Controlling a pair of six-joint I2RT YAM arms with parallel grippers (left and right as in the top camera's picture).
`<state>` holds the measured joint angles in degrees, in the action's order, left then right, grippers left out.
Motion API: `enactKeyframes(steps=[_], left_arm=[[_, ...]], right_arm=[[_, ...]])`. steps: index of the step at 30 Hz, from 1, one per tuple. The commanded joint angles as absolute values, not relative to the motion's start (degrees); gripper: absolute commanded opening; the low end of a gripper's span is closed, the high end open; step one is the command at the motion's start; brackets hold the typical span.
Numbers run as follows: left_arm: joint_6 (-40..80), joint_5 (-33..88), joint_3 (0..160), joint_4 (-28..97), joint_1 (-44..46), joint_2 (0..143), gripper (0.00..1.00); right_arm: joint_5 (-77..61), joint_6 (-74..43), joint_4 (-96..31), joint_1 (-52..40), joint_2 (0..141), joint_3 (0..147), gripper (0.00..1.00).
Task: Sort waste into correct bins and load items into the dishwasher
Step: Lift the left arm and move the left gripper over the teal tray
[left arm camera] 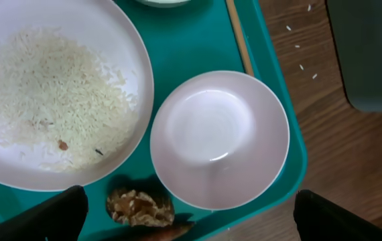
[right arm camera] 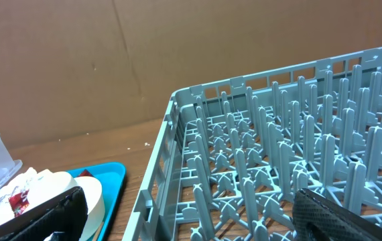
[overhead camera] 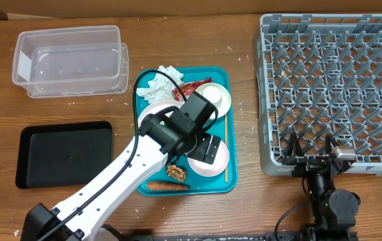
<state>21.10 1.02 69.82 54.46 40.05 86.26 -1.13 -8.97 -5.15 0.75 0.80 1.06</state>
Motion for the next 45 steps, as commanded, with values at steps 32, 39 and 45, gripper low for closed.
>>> enactKeyframes(steps=[32, 39, 45], left_arm=[[26.9, -2.1, 71.2, 49.8, 31.9, 86.9, 0.66], [23.9, 2.7, 71.2, 42.7, 31.2, 87.0, 0.71], [22.6, 0.4, 71.2, 41.0, 31.2, 89.5, 0.7]], right_arm=[[-1.2, -8.7, -4.7, 0.8, 0.2, 0.4, 1.0], [-1.2, -8.7, -4.7, 0.8, 0.2, 0.4, 1.0], [-1.2, -8.7, -4.7, 0.8, 0.2, 0.4, 1.0]])
